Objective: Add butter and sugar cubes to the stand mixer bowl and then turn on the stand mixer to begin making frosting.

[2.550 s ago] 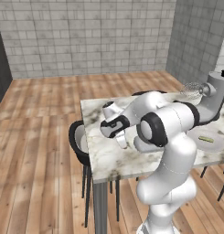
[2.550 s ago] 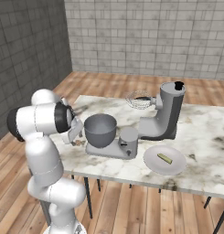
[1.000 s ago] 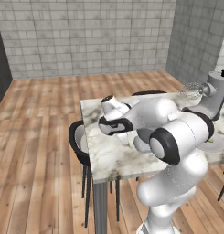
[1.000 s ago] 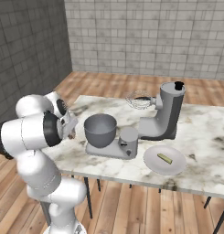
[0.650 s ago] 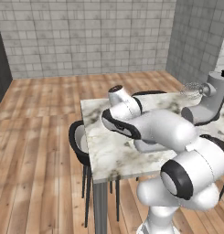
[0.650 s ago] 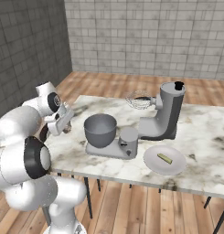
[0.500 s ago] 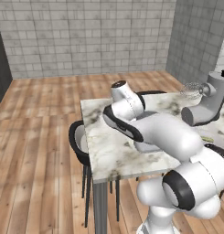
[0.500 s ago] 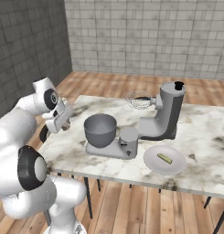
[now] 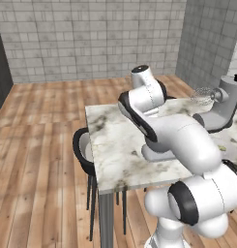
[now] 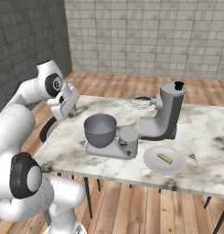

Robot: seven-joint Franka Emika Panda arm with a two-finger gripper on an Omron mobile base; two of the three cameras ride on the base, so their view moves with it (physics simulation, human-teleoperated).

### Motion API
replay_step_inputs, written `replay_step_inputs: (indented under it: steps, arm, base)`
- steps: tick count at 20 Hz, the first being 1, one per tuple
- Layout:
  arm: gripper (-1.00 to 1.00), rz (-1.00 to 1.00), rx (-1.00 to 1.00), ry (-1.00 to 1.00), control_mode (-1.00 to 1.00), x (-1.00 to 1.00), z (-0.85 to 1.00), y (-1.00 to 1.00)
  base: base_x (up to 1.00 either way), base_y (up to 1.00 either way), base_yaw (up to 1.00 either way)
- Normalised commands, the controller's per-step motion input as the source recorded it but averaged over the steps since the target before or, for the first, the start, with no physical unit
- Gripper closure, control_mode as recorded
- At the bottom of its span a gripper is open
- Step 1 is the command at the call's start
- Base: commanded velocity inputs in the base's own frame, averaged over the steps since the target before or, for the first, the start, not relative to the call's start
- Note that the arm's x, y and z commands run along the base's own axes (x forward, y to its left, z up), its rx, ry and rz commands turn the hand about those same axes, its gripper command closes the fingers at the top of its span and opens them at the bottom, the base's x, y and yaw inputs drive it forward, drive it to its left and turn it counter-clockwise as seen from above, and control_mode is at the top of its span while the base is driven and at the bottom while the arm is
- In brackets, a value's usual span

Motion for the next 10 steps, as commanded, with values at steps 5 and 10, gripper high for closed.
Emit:
replay_step_inputs:
  steps: [5,10]
  arm:
    - [1.00,0.00,0.00,0.04,-1.00,0.57,-0.06,-0.66]
    - [1.00,0.00,0.00,0.01,-1.00,0.34,-0.33,-0.43]
  base:
    - [0.00,0.00,0.00]
    - [0.00,0.00,0.00]
